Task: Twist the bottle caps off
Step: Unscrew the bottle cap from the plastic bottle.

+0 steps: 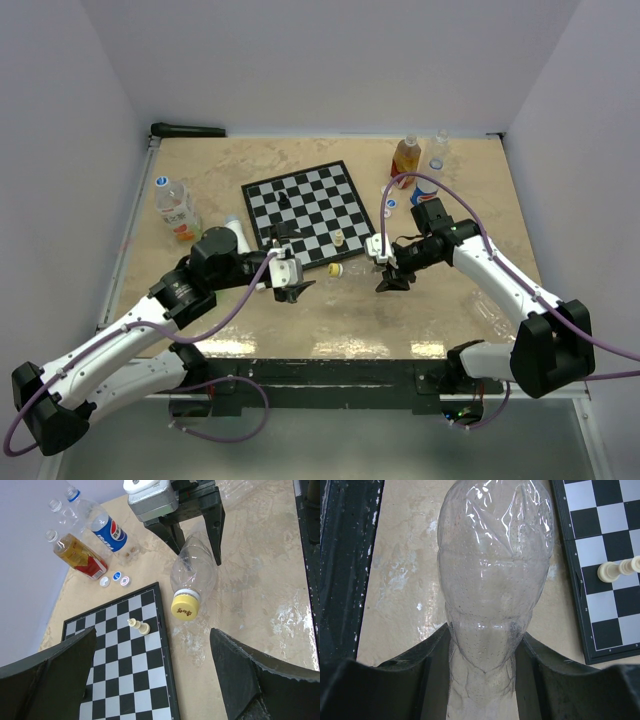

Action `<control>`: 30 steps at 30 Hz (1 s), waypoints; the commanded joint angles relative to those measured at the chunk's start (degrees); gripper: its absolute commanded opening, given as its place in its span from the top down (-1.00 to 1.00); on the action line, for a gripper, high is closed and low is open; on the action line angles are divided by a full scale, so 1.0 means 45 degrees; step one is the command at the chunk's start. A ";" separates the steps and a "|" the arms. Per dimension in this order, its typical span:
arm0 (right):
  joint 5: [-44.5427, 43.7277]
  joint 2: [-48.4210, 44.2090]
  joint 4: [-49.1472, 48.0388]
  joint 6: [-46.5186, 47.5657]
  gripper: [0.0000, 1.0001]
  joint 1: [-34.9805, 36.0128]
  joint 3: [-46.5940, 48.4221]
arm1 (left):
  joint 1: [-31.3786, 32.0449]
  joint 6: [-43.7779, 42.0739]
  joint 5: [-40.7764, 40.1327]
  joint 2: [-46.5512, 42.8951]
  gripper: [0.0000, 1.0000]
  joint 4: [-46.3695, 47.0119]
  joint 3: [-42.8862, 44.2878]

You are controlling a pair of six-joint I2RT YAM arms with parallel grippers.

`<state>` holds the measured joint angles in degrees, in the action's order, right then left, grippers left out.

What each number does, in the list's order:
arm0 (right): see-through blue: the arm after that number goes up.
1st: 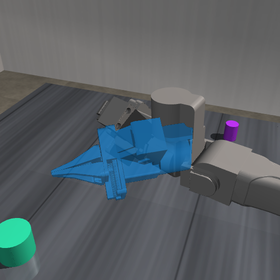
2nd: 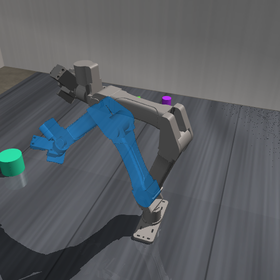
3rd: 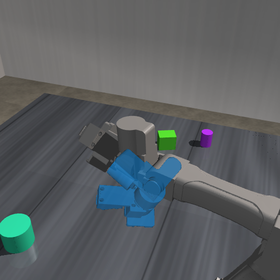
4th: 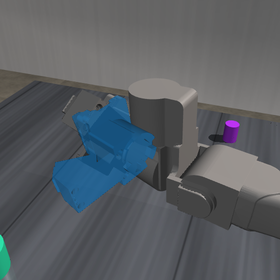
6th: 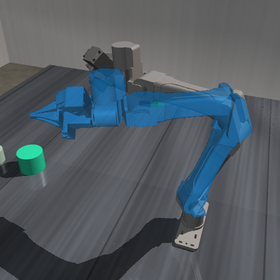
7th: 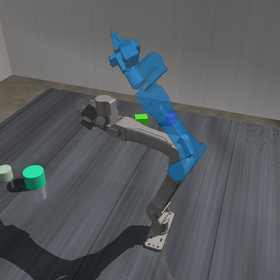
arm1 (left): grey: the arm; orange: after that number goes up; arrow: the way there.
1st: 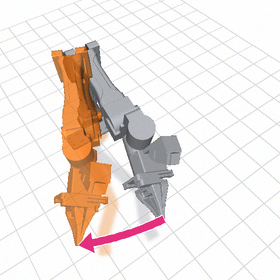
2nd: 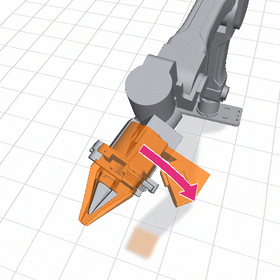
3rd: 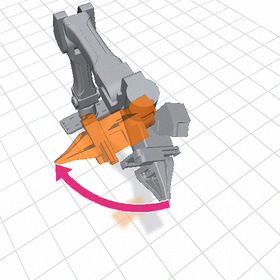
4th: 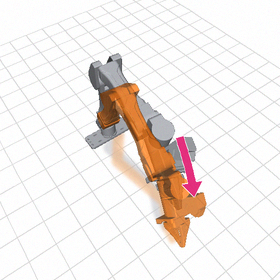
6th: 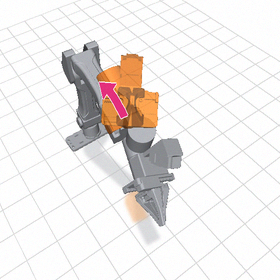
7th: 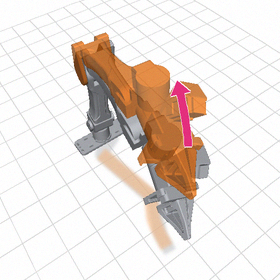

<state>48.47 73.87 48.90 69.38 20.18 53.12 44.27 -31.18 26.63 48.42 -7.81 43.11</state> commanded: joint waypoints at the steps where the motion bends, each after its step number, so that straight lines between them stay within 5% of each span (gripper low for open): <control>1: 0.0030 0.0031 0.0089 -0.0106 0.98 0.0026 0.0128 | -0.0014 -0.0590 0.0429 -0.0077 -1.00 0.0370 -0.0069; 30: 0.0011 0.0050 0.0089 -0.0106 0.98 0.0046 0.0109 | -0.0014 -0.0845 0.0917 0.0509 -0.99 0.0896 -0.0264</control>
<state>48.36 73.87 48.90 69.38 20.21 53.12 44.27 -34.15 28.67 50.46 -6.87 42.28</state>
